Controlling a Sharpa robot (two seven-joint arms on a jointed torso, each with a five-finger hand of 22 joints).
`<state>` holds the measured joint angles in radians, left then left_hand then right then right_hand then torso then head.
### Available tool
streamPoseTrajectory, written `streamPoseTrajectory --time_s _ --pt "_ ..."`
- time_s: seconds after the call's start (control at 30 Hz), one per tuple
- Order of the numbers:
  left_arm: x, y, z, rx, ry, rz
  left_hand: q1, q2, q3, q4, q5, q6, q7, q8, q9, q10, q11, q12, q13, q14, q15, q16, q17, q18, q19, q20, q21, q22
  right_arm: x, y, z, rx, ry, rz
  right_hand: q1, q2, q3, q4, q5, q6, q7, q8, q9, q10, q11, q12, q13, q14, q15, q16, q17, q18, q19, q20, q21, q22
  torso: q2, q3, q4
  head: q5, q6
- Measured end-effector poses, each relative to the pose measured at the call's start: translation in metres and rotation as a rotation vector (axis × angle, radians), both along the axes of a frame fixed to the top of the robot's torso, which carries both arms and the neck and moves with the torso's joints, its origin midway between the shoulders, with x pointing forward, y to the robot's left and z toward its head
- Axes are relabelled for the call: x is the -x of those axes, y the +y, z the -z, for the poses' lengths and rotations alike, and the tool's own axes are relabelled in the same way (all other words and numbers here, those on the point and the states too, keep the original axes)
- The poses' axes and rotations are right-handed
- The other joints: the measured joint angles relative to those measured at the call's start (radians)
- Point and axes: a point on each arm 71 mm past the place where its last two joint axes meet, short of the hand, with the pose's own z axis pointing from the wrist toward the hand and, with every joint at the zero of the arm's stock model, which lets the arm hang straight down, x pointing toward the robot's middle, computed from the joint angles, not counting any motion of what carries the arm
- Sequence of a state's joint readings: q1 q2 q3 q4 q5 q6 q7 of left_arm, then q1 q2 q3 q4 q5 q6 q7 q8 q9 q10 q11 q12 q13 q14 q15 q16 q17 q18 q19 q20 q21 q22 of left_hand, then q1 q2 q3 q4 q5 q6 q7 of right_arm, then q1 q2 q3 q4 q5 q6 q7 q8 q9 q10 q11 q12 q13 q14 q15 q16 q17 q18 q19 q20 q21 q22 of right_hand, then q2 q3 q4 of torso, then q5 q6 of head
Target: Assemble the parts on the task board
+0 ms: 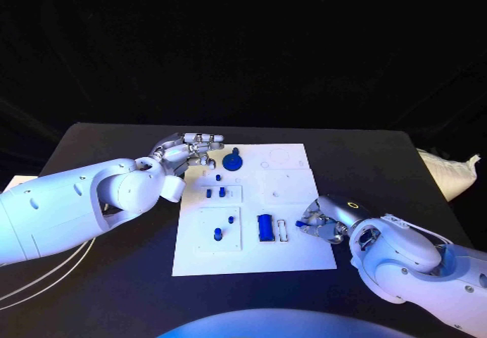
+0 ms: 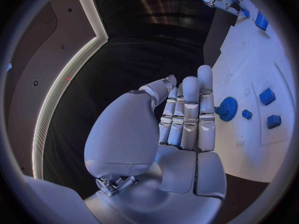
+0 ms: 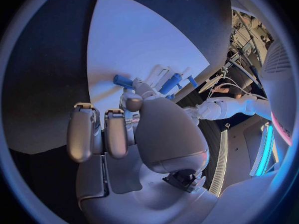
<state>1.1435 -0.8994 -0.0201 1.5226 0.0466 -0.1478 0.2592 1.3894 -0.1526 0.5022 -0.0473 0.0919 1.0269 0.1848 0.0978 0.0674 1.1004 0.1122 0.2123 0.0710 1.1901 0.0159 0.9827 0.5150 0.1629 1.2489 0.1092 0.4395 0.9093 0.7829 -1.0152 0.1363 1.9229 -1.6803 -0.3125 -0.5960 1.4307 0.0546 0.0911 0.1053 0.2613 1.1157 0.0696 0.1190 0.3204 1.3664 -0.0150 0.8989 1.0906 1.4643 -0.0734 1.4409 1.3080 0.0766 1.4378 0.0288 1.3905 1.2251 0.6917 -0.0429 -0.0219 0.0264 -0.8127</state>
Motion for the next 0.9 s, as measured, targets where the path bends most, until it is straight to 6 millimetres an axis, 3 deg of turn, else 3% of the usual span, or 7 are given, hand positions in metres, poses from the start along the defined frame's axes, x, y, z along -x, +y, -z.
streamPoseTrajectory --time_s 0.1,0.27,0.47,0.73,0.9 --pt "0.000 0.000 0.000 0.000 0.000 0.000 0.000 0.000 0.000 0.000 0.000 0.000 0.000 0.000 0.000 0.000 0.000 0.000 0.000 0.000 0.000 0.000 0.000 0.000 0.000 0.000 0.000 0.000 0.001 0.002 -0.002 -0.073 0.026 0.038 -0.030 -0.025 0.041 0.019 0.002 0.000 0.000 0.000 0.000 0.003 0.002 0.009 0.011 0.004 -0.004 0.000 0.000 0.000 0.004 -0.003 0.004 0.001 0.000 -0.0002 0.0002 -0.001 0.000" --pt "0.000 0.000 0.000 0.000 0.000 0.001 0.000 0.000 0.000 0.000 0.000 0.000 0.000 0.000 0.000 0.000 0.000 0.000 0.000 0.000 0.000 0.000 0.000 0.000 0.000 0.000 0.000 0.000 0.003 0.005 -0.003 -0.159 0.068 0.081 -0.063 -0.047 0.077 0.033 0.009 0.004 0.004 0.000 0.001 0.005 0.002 0.018 0.023 0.004 -0.004 0.000 0.000 0.000 0.004 -0.003 0.004 0.002 0.000 -0.0004 0.0007 -0.002 0.000" --pt "0.000 -0.001 0.000 0.001 0.000 0.002 0.000 0.000 0.000 0.000 0.000 0.000 0.000 0.000 0.000 0.000 0.000 0.000 0.000 0.000 0.000 0.000 0.000 0.000 0.000 0.000 0.000 0.000 0.004 0.011 -0.003 -0.222 0.117 0.111 -0.106 -0.072 0.102 0.055 0.051 0.012 0.000 0.000 0.012 0.009 0.002 0.022 0.025 0.004 -0.004 0.004 0.000 0.000 0.003 -0.003 0.004 0.008 0.000 -0.0005 0.0006 -0.001 -0.001" --pt "0.001 -0.001 0.000 0.002 0.001 0.005 0.000 0.000 0.000 0.000 0.000 0.000 0.000 0.000 0.000 0.000 0.000 0.000 0.000 0.000 0.000 0.000 0.000 0.000 0.000 0.000 0.000 0.000 0.002 0.016 0.002 -0.244 0.167 0.123 -0.165 -0.084 0.096 0.092 0.103 0.033 -0.007 0.000 0.039 0.018 -0.003 0.018 0.029 0.004 -0.004 0.004 0.000 0.000 0.003 -0.003 0.008 0.013 0.000 -0.0011 0.0002 0.000 -0.004" --pt "0.001 -0.002 0.000 0.003 0.001 0.006 0.000 0.000 0.000 0.000 0.000 0.000 0.000 0.000 0.000 -0.001 -0.001 0.000 0.000 0.000 0.001 0.000 0.000 0.000 0.000 0.000 0.000 0.000 0.000 0.019 0.004 -0.240 0.191 0.115 -0.176 -0.084 0.091 0.103 0.105 0.038 -0.008 0.000 0.046 0.020 -0.002 0.024 0.032 0.004 -0.004 0.004 0.000 0.000 0.007 -0.007 0.008 0.015 0.000 -0.0011 0.0002 0.001 -0.005"
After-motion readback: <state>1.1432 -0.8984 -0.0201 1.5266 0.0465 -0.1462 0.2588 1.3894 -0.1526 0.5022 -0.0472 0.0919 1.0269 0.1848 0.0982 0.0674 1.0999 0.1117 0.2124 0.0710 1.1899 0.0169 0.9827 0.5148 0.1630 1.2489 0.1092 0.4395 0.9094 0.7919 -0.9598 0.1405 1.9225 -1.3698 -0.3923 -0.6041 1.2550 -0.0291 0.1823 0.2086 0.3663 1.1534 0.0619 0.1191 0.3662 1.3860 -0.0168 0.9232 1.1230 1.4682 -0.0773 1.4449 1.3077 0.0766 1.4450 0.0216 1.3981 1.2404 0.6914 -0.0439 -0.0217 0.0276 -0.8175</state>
